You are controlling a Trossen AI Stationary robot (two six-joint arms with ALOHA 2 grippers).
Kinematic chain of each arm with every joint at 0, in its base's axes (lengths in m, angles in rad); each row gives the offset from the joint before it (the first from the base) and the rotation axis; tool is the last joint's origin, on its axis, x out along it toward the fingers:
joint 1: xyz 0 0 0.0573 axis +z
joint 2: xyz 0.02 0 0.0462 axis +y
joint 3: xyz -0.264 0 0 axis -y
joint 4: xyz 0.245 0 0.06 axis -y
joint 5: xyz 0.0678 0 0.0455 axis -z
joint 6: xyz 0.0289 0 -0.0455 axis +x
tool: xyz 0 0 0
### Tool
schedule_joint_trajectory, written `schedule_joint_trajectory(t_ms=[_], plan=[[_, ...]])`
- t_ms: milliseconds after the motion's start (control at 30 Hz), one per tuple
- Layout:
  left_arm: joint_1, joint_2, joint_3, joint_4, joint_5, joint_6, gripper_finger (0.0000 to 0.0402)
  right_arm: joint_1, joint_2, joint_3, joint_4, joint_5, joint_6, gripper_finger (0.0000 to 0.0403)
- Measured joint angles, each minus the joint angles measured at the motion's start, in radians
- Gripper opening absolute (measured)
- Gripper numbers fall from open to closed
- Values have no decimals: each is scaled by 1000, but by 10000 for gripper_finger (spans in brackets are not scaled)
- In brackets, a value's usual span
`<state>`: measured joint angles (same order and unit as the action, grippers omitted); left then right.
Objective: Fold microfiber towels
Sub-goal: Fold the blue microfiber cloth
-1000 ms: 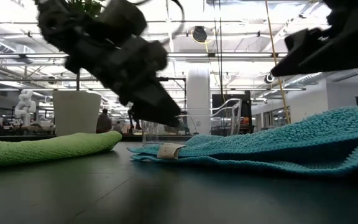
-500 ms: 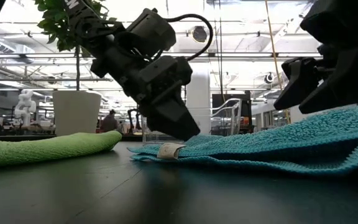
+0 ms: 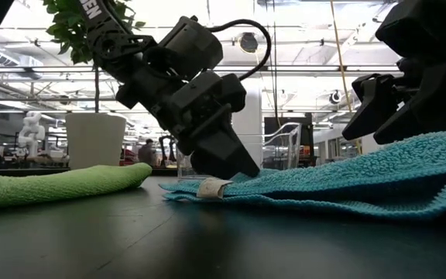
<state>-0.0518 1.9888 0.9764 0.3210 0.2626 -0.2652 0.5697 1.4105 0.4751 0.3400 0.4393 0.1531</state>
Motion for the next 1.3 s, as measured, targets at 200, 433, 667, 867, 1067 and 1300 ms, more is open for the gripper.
schedule_joint_trajectory(t_ms=[200,433,667,867,1067,1300], plan=[[-6,0,0,13,-21,75,154,1,0,0,0,0,0,212],[14,0,0,-9,-80,119,14,1,0,0,-1,0,13,212],[15,-13,3,-119,-194,107,4,2,0,0,-1,-4,22,212],[16,-18,3,-149,-266,106,3,2,0,0,-1,-28,22,212],[21,-106,-46,-227,-380,105,2,44,-6,0,-7,-52,135,212],[20,-175,-97,-208,-393,90,1,82,-9,0,-124,70,243,212]])
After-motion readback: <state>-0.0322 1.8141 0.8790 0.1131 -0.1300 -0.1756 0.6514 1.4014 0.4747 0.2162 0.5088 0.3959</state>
